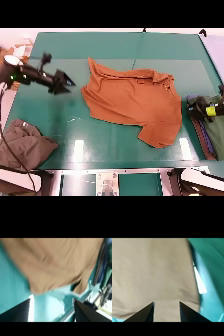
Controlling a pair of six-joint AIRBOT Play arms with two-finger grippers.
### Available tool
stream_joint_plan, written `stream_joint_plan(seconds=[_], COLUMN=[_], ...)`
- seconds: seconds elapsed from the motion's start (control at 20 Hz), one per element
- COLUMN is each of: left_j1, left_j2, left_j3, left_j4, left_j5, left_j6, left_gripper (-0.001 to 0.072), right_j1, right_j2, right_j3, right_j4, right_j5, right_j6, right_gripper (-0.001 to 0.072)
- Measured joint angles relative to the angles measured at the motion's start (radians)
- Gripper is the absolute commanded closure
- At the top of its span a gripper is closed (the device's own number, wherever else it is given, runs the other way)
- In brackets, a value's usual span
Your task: Fold the shirts.
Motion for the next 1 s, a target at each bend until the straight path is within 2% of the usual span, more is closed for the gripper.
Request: stream_joint_plan(seconds=[0.2,0.45,0.5,0.55,0.6,0.65,0.7,0.85,1.0], left_j1=[-0.05,-0.213,-0.241,-0.265,-0.277,-0.286,-0.298,-0.296,-0.25], left_j2=[0.051,0.058,0.055,0.052,0.045,0.039,0.034,0.033,0.057], left_j3=[-0.258,-0.375,-0.383,-0.388,-0.394,-0.398,-0.401,-0.384,-0.355], left_j4=[0.017,0.0,-0.019,-0.033,-0.049,-0.069,-0.079,-0.098,-0.01], left_j5=[0.123,0.349,0.396,0.439,0.476,0.502,0.528,0.489,0.404], left_j6=[0.05,0.073,0.074,0.077,0.082,0.093,0.112,0.141,0.106], left_gripper=[0.0096,0.0097,0.0158,0.0278,0.0424,0.0636,0.0678,0.0679,0.0679], right_j1=[-0.041,-0.055,-0.055,-0.055,-0.055,-0.056,-0.056,-0.057,-0.057], right_j2=[0.032,0.039,0.039,0.039,0.039,0.039,0.039,0.04,0.04], right_j3=[-0.129,-0.168,-0.171,-0.173,-0.174,-0.175,-0.176,-0.177,-0.177], right_j4=[-0.016,-0.019,-0.02,-0.02,-0.02,-0.02,-0.02,-0.02,-0.02], right_j5=[-0.083,-0.123,-0.126,-0.127,-0.129,-0.132,-0.133,-0.14,-0.139], right_j6=[0.0,-0.002,-0.002,-0.002,-0.002,-0.002,-0.002,-0.001,-0.001], right_gripper=[0.0336,0.0336,0.0336,0.033,0.0261,0.0236,0.0236,0.0235,0.0235])
